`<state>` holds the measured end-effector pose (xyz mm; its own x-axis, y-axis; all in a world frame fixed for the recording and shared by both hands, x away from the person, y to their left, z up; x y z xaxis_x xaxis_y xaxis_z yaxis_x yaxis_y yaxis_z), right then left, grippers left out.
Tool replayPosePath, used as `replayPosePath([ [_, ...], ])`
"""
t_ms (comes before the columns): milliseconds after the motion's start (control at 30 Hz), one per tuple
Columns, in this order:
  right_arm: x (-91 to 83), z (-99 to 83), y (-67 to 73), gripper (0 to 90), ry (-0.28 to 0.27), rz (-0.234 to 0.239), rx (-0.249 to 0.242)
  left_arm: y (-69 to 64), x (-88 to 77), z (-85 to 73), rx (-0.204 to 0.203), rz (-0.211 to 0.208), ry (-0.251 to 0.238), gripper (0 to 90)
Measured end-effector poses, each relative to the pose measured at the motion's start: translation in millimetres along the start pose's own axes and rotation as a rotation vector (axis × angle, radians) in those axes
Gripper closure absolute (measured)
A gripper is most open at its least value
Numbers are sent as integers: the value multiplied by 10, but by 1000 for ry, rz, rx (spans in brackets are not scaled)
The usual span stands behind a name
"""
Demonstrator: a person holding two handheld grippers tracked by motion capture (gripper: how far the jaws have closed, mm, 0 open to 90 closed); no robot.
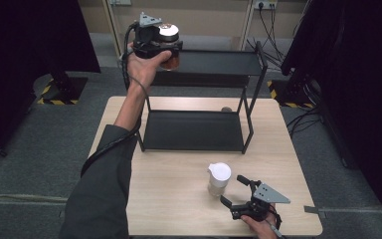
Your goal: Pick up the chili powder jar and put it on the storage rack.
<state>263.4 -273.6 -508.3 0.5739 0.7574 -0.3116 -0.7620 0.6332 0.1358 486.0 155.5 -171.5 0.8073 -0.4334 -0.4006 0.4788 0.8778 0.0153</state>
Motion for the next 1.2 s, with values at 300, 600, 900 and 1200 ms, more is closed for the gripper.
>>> replayPosePath([
  [300,-3,0,0,3,-3,4,2,-1,93,32,-21,13,-11,305],
  [600,-4,0,0,3,-3,6,3,45,172,-1,-39,27,-5,305],
  [900,-5,0,3,3,-3,8,2,75,248,-54,-44,38,-5,305],
  [1200,-5,-1,3,3,-4,9,2,69,310,-80,-42,43,-2,305],
])
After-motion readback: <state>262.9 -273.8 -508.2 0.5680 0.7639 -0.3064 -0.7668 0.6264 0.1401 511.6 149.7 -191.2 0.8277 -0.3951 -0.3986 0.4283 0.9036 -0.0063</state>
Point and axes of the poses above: each handheld gripper's, and its own axes: x roughly forward along the jaws, z roughly out of its top, y roughly to its left, the point moved 7 cm from there along x, roughly forward along the jaws, and after that the axes turned 9 degrees about y, right-handed, at the moved point
